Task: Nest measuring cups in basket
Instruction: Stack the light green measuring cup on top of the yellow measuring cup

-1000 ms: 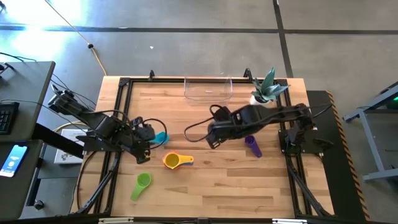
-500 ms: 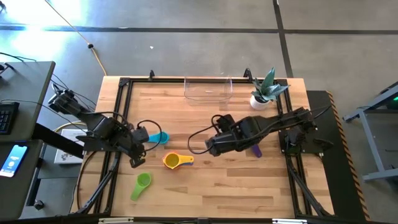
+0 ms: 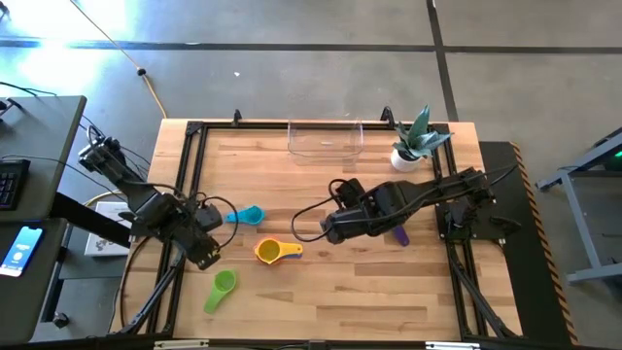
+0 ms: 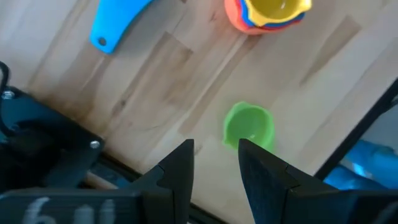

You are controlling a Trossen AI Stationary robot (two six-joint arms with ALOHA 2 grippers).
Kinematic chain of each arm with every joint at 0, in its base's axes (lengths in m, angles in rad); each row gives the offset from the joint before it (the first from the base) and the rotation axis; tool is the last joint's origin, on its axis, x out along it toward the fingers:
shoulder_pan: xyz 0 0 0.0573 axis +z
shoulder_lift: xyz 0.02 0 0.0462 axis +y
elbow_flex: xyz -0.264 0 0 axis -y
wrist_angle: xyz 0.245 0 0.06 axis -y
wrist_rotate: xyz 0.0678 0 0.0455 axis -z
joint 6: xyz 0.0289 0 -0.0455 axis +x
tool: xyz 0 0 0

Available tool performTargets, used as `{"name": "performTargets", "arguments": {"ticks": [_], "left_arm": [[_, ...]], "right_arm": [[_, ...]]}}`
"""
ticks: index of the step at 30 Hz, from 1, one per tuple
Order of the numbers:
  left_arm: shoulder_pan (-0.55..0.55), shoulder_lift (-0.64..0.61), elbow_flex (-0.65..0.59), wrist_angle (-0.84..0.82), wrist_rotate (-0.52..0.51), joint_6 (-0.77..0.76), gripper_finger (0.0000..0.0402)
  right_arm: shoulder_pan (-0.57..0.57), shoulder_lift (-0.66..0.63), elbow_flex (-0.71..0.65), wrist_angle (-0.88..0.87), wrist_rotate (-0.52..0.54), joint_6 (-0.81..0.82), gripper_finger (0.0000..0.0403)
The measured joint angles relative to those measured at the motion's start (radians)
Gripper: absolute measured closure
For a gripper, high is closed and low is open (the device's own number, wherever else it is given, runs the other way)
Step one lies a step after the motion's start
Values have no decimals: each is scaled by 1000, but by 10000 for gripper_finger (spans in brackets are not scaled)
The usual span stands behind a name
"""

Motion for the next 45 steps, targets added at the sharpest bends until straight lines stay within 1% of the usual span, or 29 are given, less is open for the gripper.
{"name": "performTargets", "arguments": {"ticks": [5,9,17,23,27,30,33,38,45], "left_arm": [[-41,12,0,32,-39,-62,284],[-69,57,0,36,-46,-58,284],[-99,201,0,100,-40,-26,284],[-99,316,0,99,6,17,284],[-98,363,0,101,12,18,284],[-95,372,-6,130,12,26,284],[-95,361,-69,225,15,22,284],[-94,345,-148,245,36,-6,284],[-94,343,-194,336,42,66,284]], "right_arm": [[0,0,0,2,-6,-18,306],[0,0,0,6,-18,-56,306],[-6,0,0,6,-19,-101,306],[-13,0,0,8,-21,-131,306],[-13,0,0,10,-23,-145,306],[-13,0,0,10,-41,-148,306],[-13,0,0,12,-52,-149,306],[-13,0,0,14,-59,-148,306],[-13,0,0,26,-59,-147,306]]}}
